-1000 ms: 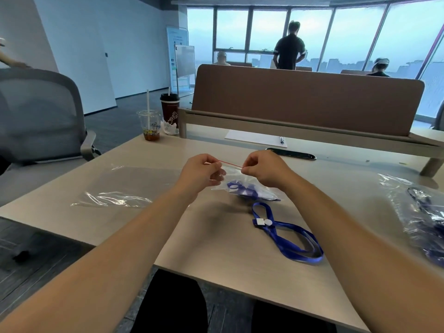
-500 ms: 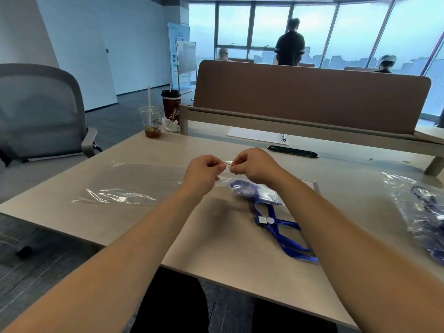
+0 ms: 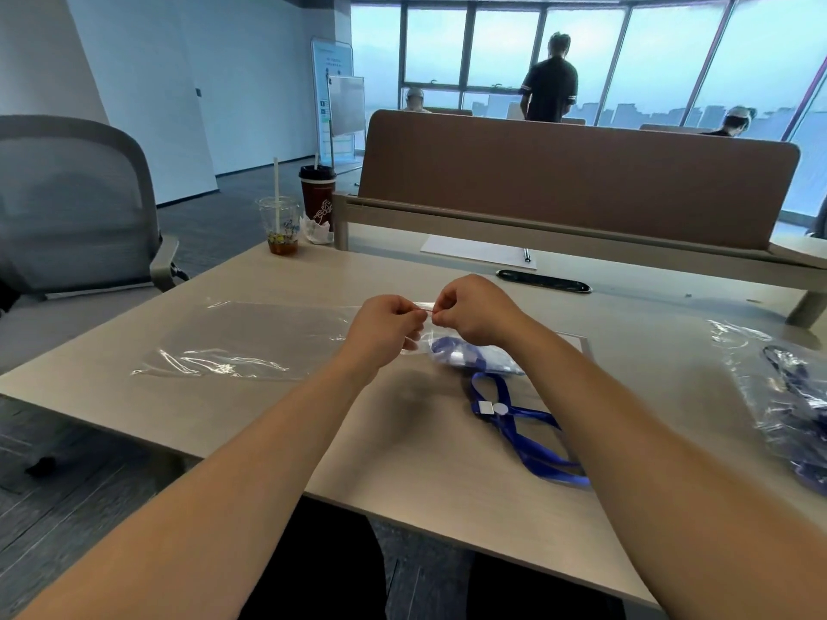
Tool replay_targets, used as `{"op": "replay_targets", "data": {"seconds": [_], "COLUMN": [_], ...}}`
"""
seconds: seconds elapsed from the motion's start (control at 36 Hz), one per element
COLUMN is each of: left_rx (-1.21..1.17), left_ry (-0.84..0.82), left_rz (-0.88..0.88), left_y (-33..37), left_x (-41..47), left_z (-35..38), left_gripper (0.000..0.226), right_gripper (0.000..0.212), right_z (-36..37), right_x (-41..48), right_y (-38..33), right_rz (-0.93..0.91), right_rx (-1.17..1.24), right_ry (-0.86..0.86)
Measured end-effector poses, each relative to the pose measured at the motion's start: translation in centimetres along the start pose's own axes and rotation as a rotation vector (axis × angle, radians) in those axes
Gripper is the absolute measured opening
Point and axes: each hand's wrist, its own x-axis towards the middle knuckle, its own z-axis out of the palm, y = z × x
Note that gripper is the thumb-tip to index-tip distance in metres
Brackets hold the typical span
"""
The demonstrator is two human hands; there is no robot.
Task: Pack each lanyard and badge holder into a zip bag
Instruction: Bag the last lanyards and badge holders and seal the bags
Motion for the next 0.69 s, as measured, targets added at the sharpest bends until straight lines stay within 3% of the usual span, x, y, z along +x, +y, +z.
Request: {"op": "replay_targets", "data": {"seconds": [0.28,0.56,0.69], "left_rx": [0.199,0.181,0.415], "left_ry": [0.076,0.093,0.022], "left_rz": [0.078,0.078,0.161], "left_y": [0.0,0.0,0.2], "left_x": [0.1,0.2,0.2], "left_z": [0.4,-0.8,-0.7], "left_gripper": [0.012,0.01,0.008], "right_gripper": [0.021,0.019,0.018], "right_z": [0.3,-1.6,-1.3], "right_x": [0.1,-0.6,-1.0], "right_y": [0.0,1.8,2.1], "right_rz": [0.022,0.032,0.022], "right_rx": [0.052,0.028,-0.052], "right_ry": [-0.01,-0.053,-0.055]}}
